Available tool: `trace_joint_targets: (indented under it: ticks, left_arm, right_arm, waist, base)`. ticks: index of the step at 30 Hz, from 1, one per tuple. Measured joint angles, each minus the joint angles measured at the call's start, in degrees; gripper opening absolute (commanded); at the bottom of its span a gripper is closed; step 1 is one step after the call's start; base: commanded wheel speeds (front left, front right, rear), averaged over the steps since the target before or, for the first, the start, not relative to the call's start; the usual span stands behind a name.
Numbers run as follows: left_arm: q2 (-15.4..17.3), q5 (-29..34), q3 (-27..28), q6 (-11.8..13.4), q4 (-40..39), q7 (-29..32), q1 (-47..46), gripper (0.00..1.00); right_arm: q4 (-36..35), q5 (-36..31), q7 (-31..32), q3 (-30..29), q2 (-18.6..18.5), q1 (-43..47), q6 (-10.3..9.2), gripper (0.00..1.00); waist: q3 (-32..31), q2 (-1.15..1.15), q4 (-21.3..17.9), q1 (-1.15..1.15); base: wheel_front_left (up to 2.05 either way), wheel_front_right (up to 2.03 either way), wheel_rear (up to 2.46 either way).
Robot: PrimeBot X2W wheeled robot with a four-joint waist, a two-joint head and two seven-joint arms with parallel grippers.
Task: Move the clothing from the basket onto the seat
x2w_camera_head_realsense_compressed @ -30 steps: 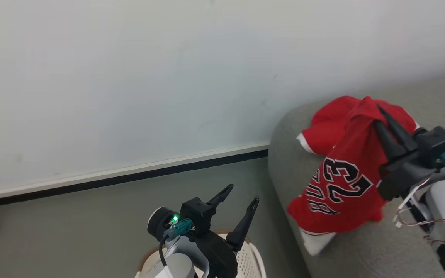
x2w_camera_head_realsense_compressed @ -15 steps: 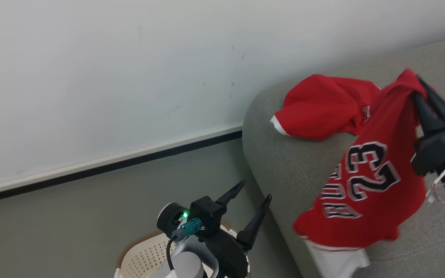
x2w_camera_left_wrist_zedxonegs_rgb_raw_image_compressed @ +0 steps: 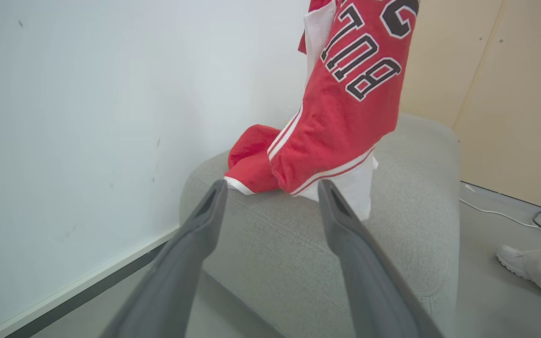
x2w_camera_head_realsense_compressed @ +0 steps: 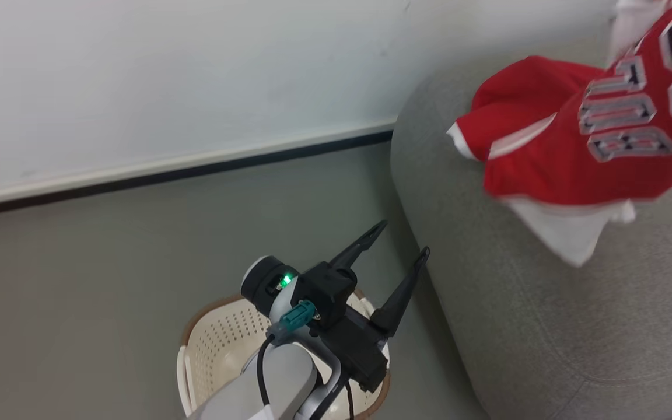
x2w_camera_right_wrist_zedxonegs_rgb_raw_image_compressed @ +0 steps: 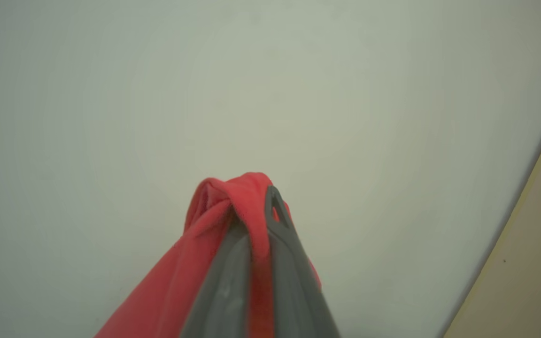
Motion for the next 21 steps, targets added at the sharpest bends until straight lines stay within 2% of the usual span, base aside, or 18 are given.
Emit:
trace_joint_targets:
  ticks: [6, 10, 21]
  left_arm:
    - [1.69, 1.74, 0.08, 0.43, -3.10, 0.00, -2.43, 1.00]
    - [2.81, 3.35, 0.77, 0.73, -5.16, -0.01, -3.83, 1.00]
    - [5.31, 6.58, 1.58, 1.96, -9.04, -0.01, -7.19, 1.00]
  right_arm:
    - [4.05, -2.05, 2.31, -1.65, -3.52, -9.77, -0.33, 0.00]
    - [4.98, -2.12, 3.37, -1.96, -3.78, -12.74, -1.08, 0.00]
    - [12.47, -0.55, 4.31, -3.26, -2.85, -10.66, -2.11, 0.00]
  waist:
    - [4.71, 0.00, 2.30, 0.01]
    - [8.02, 0.00, 3.81, 0.00]
    - [17.72, 0.01, 5.40, 0.01]
  base:
    - [0.00, 0.00, 0.00]
    - [0.00, 0.00, 0.00]
    - [0.00, 0.00, 0.00]
